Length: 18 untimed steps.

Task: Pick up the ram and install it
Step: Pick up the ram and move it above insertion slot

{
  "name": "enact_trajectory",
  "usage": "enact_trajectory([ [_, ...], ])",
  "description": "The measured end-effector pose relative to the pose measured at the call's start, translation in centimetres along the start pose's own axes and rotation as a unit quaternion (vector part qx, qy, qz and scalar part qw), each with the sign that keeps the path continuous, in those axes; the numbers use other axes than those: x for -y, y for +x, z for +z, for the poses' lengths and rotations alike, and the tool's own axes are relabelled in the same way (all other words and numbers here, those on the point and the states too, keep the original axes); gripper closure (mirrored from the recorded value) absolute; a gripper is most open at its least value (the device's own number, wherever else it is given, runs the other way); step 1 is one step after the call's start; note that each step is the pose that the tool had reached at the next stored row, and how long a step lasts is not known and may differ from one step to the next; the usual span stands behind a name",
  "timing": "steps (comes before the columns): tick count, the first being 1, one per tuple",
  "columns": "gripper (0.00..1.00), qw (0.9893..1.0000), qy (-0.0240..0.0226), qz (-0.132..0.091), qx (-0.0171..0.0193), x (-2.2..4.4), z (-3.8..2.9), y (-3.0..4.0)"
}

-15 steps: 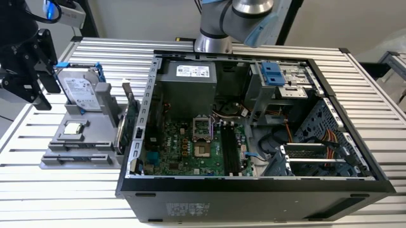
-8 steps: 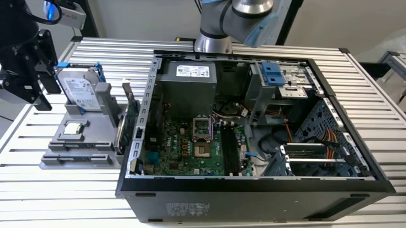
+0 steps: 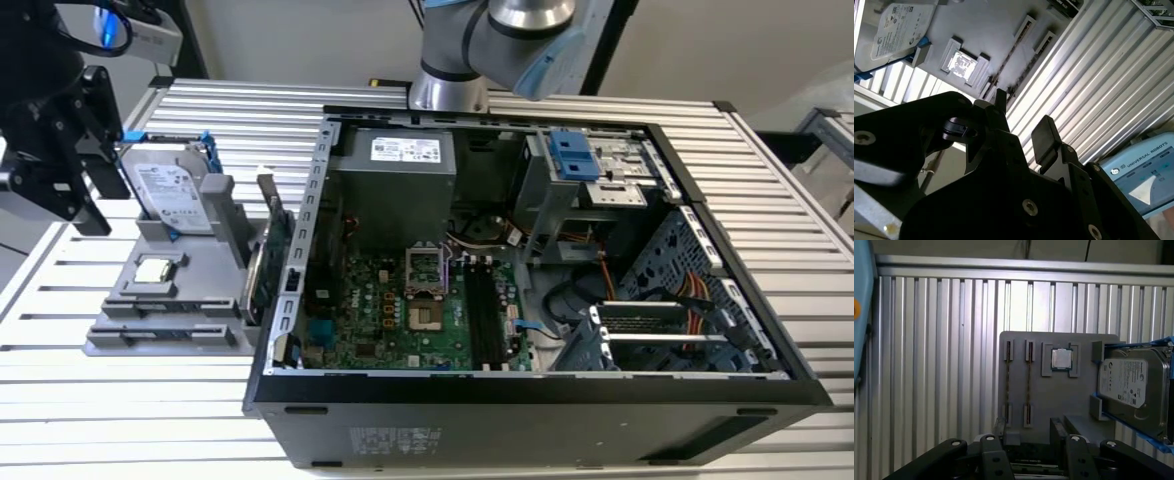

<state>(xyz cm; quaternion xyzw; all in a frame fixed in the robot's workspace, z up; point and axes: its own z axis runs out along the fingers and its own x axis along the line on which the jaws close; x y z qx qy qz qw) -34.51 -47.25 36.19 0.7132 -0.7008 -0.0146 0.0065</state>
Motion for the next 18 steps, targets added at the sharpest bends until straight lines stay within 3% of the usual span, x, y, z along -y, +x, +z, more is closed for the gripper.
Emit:
enact_trajectory([
  [18,0.0,1.0,0.0,0.0,-0.0002,0.02,0.6,0.01],
])
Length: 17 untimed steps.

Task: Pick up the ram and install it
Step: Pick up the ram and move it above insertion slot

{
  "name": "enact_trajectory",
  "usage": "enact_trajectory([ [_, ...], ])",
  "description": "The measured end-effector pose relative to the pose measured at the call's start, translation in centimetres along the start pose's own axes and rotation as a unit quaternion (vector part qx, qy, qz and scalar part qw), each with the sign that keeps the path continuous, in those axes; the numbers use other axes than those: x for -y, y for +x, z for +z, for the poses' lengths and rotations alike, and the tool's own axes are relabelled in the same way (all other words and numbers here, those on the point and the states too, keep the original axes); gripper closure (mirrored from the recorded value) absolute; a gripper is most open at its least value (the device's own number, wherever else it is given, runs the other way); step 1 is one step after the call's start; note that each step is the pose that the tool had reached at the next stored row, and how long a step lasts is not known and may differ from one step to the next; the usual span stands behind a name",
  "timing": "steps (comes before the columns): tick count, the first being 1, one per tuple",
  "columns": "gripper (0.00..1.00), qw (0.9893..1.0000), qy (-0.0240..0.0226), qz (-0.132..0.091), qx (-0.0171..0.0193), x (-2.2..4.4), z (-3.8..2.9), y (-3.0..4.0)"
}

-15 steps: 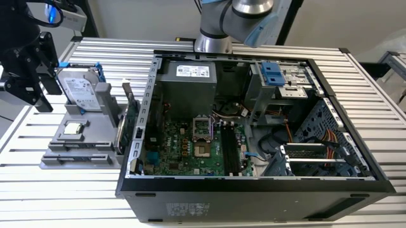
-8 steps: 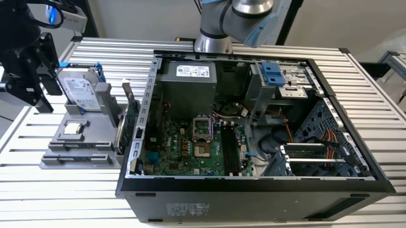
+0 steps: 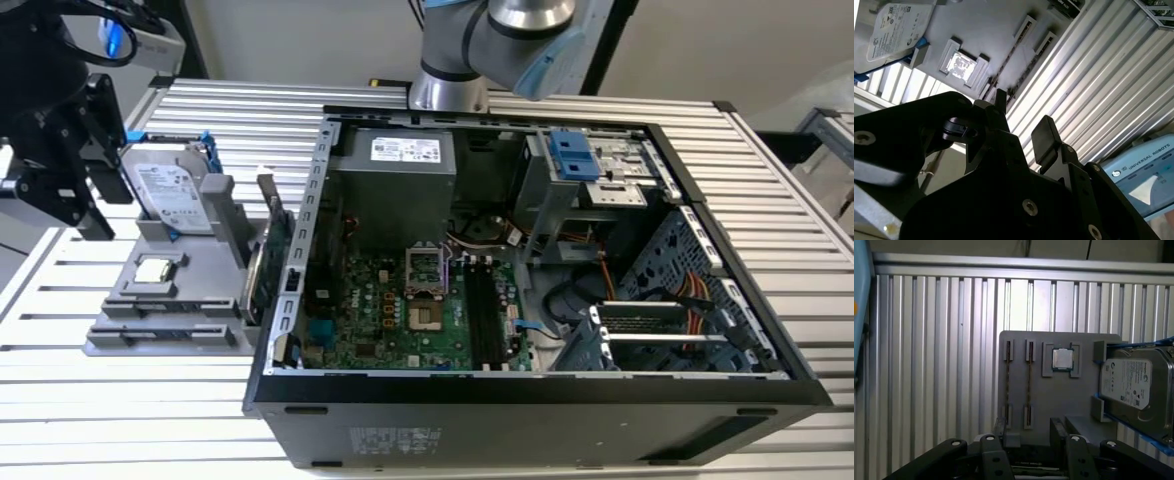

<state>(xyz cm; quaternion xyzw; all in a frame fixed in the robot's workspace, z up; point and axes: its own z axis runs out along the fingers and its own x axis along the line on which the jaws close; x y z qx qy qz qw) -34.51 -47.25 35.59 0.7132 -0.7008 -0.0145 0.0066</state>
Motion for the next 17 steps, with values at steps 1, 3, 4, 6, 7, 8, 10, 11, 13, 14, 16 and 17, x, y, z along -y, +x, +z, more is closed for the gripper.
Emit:
enact_trajectory([
  [1,0.0,1.0,0.0,0.0,0.0,0.0,0.05,0.0],
  [3,0.0,1.0,0.0,0.0,0.0,0.01,0.26,0.0],
  [4,0.0,1.0,0.0,0.0,0.0,0.0,0.26,0.0],
  [6,0.0,1.0,-0.0001,0.0,-0.0001,0.0,0.26,0.0],
  [7,0.0,1.0,0.0,0.0,0.0,0.01,0.26,0.0],
  [8,0.0,1.0,-0.0001,0.0,-0.0001,0.01,0.27,0.0],
  [10,0.0,1.0,0.0001,0.0,0.0,0.01,0.33,0.0],
  [11,0.0,1.0,0.0001,0.0,0.0001,0.01,0.37,0.0],
  [13,0.0,1.0,0.0,0.0,0.0,0.01,0.47,0.01],
  [14,0.0,1.0,0.0,0.0,0.0,0.01,0.54,0.01],
  [16,0.0,1.0,0.0,0.0,0.0,0.02,0.7,0.01],
  [17,0.0,1.0,0.0,0.0,0.0,0.02,0.78,0.01],
])
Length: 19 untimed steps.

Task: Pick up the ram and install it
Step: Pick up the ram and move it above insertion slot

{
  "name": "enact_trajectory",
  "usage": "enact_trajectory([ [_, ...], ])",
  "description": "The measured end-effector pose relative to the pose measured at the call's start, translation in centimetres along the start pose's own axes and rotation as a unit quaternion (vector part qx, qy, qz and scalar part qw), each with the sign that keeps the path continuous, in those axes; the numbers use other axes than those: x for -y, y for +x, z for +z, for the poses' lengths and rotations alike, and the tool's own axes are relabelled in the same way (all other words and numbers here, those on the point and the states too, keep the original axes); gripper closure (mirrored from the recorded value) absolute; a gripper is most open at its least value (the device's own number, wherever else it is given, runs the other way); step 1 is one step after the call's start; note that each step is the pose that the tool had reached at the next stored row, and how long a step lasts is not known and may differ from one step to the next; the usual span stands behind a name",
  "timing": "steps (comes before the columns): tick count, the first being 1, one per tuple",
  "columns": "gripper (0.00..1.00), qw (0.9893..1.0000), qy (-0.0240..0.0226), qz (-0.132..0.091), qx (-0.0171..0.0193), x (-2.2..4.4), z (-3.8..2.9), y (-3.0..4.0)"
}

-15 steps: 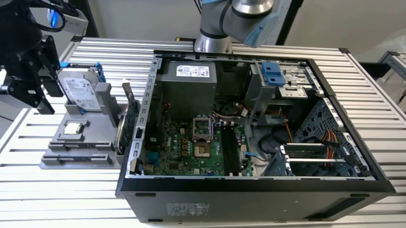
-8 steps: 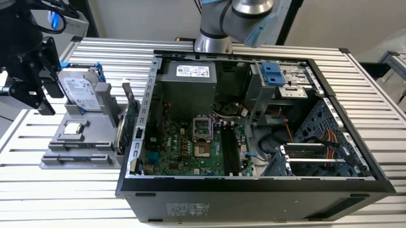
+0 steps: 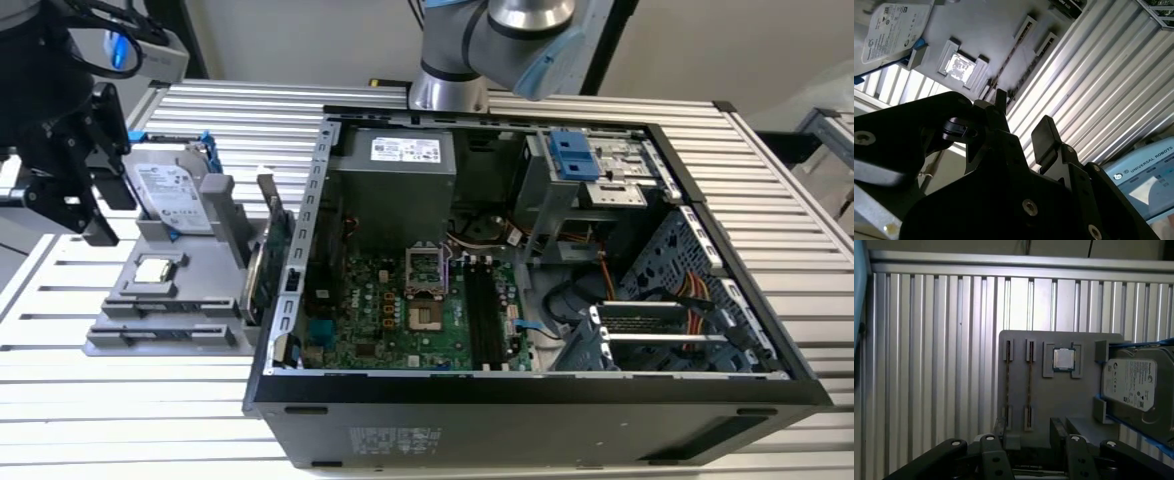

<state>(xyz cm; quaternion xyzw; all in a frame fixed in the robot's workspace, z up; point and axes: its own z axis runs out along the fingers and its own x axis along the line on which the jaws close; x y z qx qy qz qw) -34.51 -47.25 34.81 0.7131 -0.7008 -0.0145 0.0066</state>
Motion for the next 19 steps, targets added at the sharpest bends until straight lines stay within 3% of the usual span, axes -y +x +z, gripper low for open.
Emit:
enact_trajectory([
  [19,0.0,1.0,0.0,0.0,0.0,0.04,1.73,0.23],
])
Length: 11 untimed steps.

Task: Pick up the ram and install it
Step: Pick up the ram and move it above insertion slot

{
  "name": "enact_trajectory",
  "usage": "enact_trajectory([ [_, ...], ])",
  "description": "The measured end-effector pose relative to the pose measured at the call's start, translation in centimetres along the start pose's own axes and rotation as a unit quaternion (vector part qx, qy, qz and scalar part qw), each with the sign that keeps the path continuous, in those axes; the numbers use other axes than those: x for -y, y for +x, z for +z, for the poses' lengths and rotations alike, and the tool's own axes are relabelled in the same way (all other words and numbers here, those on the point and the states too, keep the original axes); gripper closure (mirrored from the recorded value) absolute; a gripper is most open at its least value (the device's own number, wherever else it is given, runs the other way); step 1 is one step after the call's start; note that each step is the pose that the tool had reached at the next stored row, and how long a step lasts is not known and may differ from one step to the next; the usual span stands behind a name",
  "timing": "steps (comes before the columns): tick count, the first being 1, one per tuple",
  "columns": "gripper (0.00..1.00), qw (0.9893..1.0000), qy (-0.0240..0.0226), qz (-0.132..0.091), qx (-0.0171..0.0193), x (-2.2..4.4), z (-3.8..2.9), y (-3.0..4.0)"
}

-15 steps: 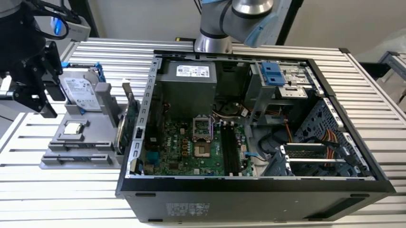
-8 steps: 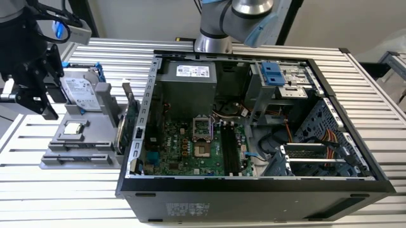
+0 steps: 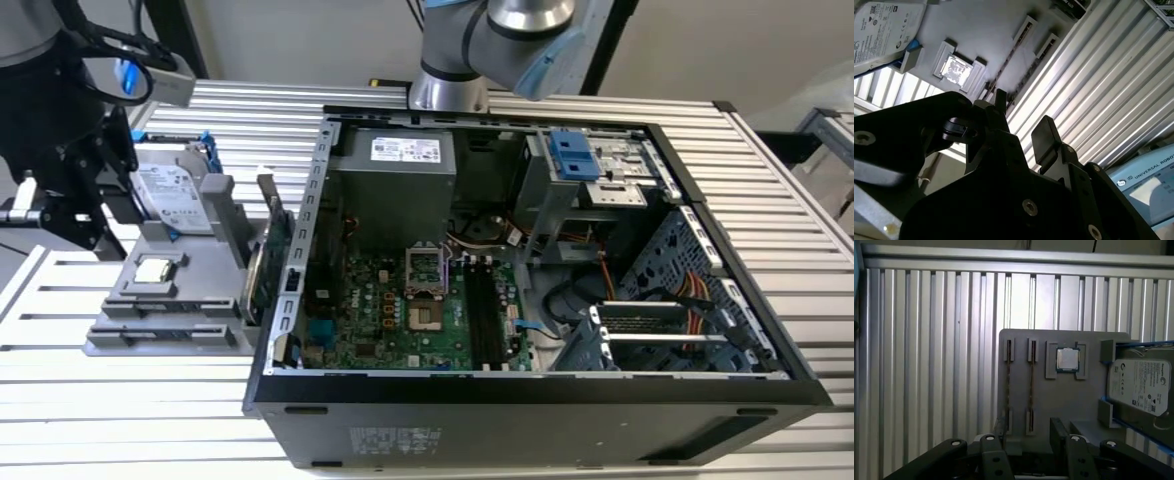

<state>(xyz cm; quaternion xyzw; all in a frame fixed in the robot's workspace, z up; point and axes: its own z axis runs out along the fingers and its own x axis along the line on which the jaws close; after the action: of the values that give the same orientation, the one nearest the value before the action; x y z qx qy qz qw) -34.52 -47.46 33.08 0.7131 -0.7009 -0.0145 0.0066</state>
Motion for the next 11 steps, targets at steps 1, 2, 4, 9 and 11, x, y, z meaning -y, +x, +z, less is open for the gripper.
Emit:
enact_trajectory([
  [1,0.0,1.0,0.0,0.0,0.0,0.0,0.14,0.06],
  [2,0.0,1.0,0.0,0.0,0.0,0.01,0.27,0.12],
  [4,0.0,1.0,0.0,0.0,-0.0001,0.01,0.52,0.26],
  [9,0.0,1.0,0.0001,0.0,0.0001,0.04,1.31,0.72],
  [11,0.0,1.0,0.0001,0.0,0.0,0.04,1.63,0.85],
])
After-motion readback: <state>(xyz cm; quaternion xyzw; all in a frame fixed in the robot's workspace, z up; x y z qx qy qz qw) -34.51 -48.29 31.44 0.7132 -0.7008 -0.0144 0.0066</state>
